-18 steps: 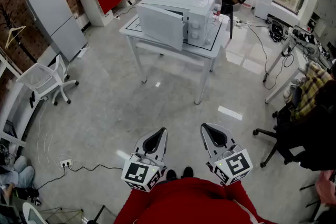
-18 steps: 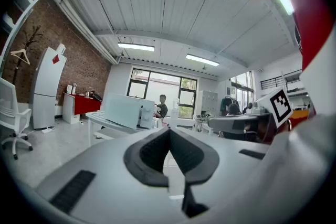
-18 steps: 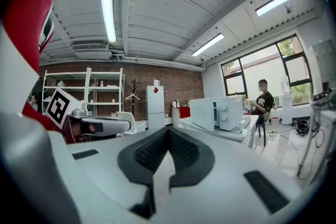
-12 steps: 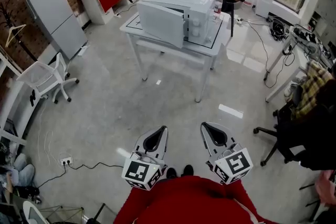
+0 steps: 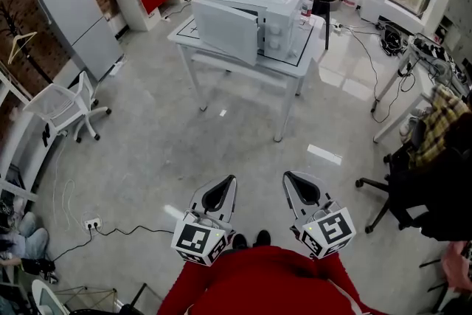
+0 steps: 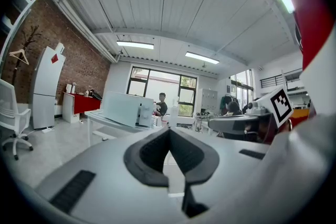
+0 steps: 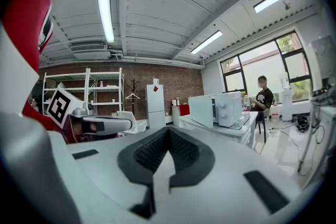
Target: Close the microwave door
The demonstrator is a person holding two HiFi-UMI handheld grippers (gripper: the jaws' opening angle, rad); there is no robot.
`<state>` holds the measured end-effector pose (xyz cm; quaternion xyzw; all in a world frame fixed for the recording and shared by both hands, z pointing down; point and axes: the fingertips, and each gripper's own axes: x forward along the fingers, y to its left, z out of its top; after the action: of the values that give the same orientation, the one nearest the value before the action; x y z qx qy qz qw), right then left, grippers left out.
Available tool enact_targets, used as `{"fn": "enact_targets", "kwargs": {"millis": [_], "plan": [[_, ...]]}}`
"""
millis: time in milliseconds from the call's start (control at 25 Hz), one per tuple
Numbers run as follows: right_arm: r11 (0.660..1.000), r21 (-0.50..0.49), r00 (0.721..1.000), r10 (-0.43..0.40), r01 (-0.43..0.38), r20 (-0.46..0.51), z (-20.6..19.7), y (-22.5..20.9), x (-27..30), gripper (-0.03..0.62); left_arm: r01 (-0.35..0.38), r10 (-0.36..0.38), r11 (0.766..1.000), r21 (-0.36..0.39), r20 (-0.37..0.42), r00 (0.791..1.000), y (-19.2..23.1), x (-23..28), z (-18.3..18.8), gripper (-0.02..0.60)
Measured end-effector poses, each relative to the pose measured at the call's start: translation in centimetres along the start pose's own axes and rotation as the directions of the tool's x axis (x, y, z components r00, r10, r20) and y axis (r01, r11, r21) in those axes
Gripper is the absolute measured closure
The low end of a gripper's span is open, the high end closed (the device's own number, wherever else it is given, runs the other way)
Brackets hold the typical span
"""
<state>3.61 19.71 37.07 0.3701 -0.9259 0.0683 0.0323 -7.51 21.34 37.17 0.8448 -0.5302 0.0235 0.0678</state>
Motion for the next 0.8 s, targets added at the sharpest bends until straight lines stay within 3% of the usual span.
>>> {"fn": "enact_targets", "kwargs": {"millis": [480,800], "plan": [[0.999,0.028,1.0,0.023,-0.023,0.012,-0.1,-1.1,-0.1,0.584,-0.018,0.017,0.999,-0.036,-0.007,1.0,0.7,1.1,-0.4,0.578],[1.0,0.013,1.0,-0.006,0.006,0.006,-0.1,-4.2,-1.2,0.584,-0.018,0.018,1.0,0.012,-0.017,1.0,-0.3,3.4,-0.1,0.578]]}}
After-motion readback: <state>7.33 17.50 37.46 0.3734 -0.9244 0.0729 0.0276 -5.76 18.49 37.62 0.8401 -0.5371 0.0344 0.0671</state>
